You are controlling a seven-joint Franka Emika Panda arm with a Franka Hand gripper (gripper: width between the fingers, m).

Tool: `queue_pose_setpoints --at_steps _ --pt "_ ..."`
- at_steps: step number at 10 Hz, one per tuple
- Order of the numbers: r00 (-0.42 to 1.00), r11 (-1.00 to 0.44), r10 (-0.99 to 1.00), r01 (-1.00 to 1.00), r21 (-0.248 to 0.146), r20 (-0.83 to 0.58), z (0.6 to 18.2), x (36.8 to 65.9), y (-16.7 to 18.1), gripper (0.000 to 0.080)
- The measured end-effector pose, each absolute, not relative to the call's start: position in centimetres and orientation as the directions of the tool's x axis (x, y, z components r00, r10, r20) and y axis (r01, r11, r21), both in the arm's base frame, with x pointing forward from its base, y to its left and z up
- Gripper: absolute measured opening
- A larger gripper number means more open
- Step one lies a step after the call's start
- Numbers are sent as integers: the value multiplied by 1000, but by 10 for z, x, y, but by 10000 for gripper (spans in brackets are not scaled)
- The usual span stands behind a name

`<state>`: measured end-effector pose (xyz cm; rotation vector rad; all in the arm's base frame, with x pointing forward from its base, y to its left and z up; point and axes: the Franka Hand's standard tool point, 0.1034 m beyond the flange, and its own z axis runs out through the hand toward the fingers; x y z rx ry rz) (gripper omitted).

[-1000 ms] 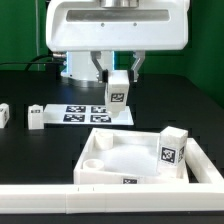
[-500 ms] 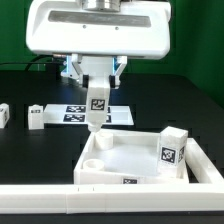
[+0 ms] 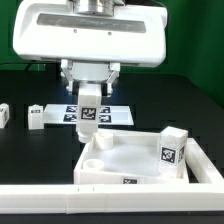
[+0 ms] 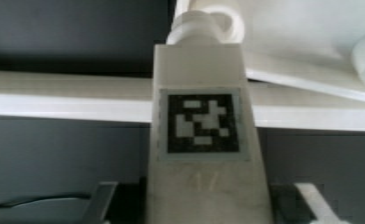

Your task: Assemble square table

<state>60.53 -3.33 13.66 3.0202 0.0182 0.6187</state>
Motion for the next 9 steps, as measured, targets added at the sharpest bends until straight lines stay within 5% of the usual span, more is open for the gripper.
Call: queue_pose_setpoints --at_steps 4,9 --pt "888 -997 -5 -40 65 460 126 636 -36 286" --pt "884 -997 -28 -62 56 467 116 631 -32 287"
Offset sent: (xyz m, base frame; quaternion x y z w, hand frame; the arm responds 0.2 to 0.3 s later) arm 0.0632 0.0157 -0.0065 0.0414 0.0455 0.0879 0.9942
